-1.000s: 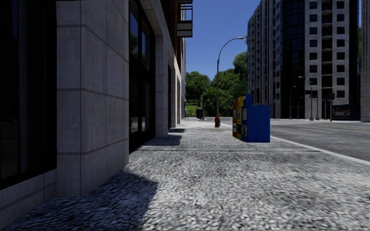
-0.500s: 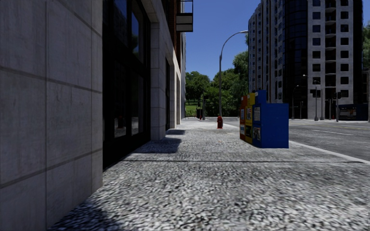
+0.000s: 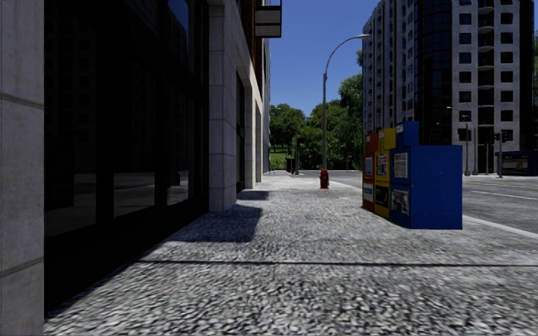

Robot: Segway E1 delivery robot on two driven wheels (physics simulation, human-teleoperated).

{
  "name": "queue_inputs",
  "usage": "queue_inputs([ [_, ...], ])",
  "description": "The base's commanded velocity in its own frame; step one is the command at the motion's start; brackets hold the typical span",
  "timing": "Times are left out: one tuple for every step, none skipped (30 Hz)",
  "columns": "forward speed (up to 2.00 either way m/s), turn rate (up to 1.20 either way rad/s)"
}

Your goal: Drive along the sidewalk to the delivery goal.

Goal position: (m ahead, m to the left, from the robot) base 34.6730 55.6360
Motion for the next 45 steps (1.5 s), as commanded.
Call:
queue_inputs([
  [1.94,0.00],
  [1.94,0.00],
  [1.95,0.00],
  [1.96,0.00],
  [1.96,0.00],
  [1.96,0.00],
  [1.97,0.00],
  [1.98,0.00],
  [1.98,0.00],
  [2.00,0.00],
  [2.00,0.00],
  [2.00,0.00],
  [2.00,0.00],
  [2.00,0.00],
  [2.00,0.00],
  [2.00,0.00],
  [2.00,0.00],
  [2.00,0.00],
  [2.00,0.00],
  [2.00,0.00],
  [2.00,0.00],
  [2.00,0.00],
  [2.00,0.00],
  [2.00,0.00],
  [2.00,0.00],
  [2.00,-0.67],
  [2.00,-1.20],
  [2.00,-1.20],
  [2.00,-0.84],
  [2.00,-0.09],
  [2.00,0.00],
  [2.00,0.00],
  [2.00,0.00],
  [2.00,0.00],
  [2.00,0.00],
  [2.00,0.00],
  [2.00,0.00],
  [2.00,0.00],
  [2.00,0.00],
  [2.00,0.00],
  [2.00,0.00],
  [2.00,0.00],
  [2.00,0.00],
  [2.00,0.00],
  [2.00,0.00],
])
